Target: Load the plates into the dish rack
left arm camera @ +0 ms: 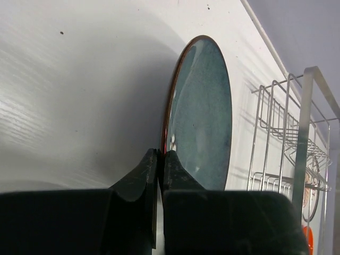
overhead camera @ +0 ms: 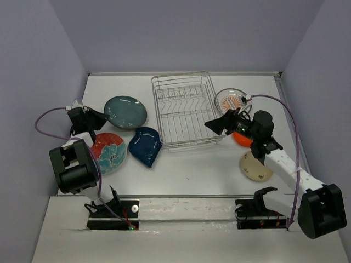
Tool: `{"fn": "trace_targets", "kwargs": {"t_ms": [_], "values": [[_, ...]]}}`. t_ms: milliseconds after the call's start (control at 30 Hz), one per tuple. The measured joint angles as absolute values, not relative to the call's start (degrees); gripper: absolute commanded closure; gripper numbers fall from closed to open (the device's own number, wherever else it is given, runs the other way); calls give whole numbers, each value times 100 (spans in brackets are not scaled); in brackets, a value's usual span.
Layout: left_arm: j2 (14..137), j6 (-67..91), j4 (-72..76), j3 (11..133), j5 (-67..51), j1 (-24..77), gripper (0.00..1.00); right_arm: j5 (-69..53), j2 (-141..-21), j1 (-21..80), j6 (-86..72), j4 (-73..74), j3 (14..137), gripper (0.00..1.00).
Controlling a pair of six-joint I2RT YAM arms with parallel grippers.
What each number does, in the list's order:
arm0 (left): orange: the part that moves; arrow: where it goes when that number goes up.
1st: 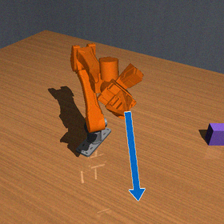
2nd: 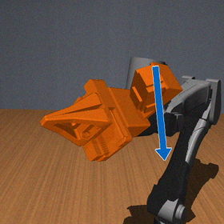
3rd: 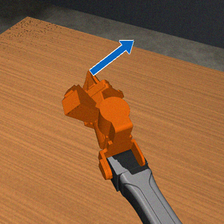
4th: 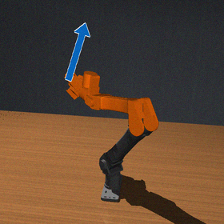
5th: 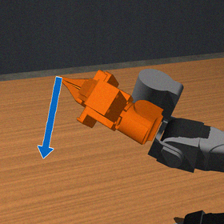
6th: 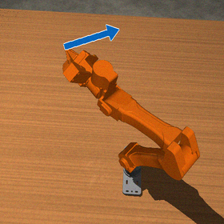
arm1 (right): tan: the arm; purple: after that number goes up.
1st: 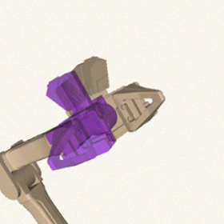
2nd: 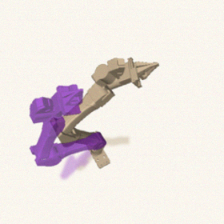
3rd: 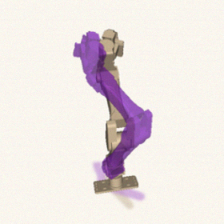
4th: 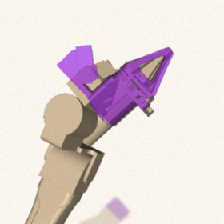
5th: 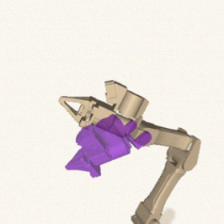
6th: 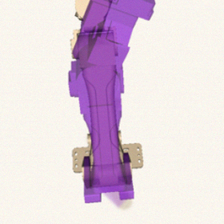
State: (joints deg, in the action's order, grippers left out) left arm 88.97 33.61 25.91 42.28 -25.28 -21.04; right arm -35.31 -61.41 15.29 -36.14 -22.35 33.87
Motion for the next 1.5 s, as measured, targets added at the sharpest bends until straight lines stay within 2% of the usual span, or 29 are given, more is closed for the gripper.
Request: {"fn": "trace_targets", "kwargs": {"t_ms": [333, 633, 1067, 1500], "values": [[8582, 3966, 3048, 3776, -2523, -2156, 94, -3553, -6302, 2390, -3553, -1883, 4038, 9], [7299, 4355, 3492, 3522, -2331, -2265, 94, -3387, -7714, 3286, -3186, -1203, 5927, 9], [5767, 4956, 3601, 3098, -2528, -2231, 94, -3024, -9275, 3422, -2580, 67, 8132, 7], [4871, 5664, 3999, 2475, -3601, -1826, 94, -3155, -10259, 3437, -2571, 449, 8582, 7]]}}
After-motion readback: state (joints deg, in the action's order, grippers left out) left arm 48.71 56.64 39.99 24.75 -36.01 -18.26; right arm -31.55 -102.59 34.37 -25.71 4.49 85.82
